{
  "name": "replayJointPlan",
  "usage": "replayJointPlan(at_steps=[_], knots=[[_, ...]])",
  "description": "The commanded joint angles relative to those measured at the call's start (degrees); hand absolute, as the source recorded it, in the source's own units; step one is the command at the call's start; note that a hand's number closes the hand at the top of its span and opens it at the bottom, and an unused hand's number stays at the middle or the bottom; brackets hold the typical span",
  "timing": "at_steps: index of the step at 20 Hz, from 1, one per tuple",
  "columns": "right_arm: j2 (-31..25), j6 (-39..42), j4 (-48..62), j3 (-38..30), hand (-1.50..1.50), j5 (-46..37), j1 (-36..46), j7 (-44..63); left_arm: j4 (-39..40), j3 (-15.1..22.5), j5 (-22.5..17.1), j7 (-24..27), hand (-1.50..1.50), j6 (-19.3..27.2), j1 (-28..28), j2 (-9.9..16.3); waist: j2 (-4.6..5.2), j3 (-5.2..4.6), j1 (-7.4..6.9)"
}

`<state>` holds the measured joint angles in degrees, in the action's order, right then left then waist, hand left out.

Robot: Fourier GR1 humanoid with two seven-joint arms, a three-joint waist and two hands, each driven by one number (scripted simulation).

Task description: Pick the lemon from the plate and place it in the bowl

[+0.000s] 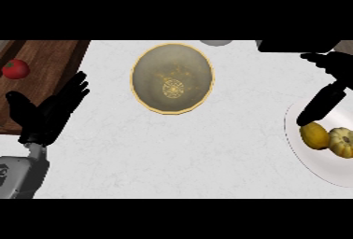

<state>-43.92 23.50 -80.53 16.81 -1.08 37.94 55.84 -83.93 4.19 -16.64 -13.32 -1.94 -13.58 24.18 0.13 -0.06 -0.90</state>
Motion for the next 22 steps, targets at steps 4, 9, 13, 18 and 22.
replayJointPlan(at_steps=[4, 9, 13, 18, 22], knots=[[2.01, 7.02, 7.85, 0.98, -1.50, -0.04, 4.48, 5.51, -1.61, -0.60, 0.52, -1.04, 0.00, -0.28, 1.05, -0.91, 0.00, 0.03, -0.05], [2.64, 7.62, 7.63, 1.46, -1.50, -2.11, 4.14, 6.02, -0.64, -1.35, 1.65, -1.24, 0.00, -0.23, -0.46, -1.80, -0.08, 0.03, 0.35], [1.07, 8.70, 7.38, 1.99, -1.50, -3.48, -0.09, 3.81, 0.07, -2.41, 0.92, -1.74, 0.00, -1.73, -0.35, -1.57, -0.19, 0.04, 0.81], [2.47, 9.41, 4.73, 0.80, -1.50, -4.49, -2.37, 5.86, -2.68, -2.10, 3.21, -0.28, 0.00, -0.10, 2.96, -3.85, -0.29, 0.04, 0.92], [6.53, 8.10, 11.13, 0.32, -1.50, -9.51, 0.62, 2.56, -3.31, -2.60, 3.45, -3.78, 0.00, -1.39, 0.64, -3.44, -0.11, 0.06, 0.45]])
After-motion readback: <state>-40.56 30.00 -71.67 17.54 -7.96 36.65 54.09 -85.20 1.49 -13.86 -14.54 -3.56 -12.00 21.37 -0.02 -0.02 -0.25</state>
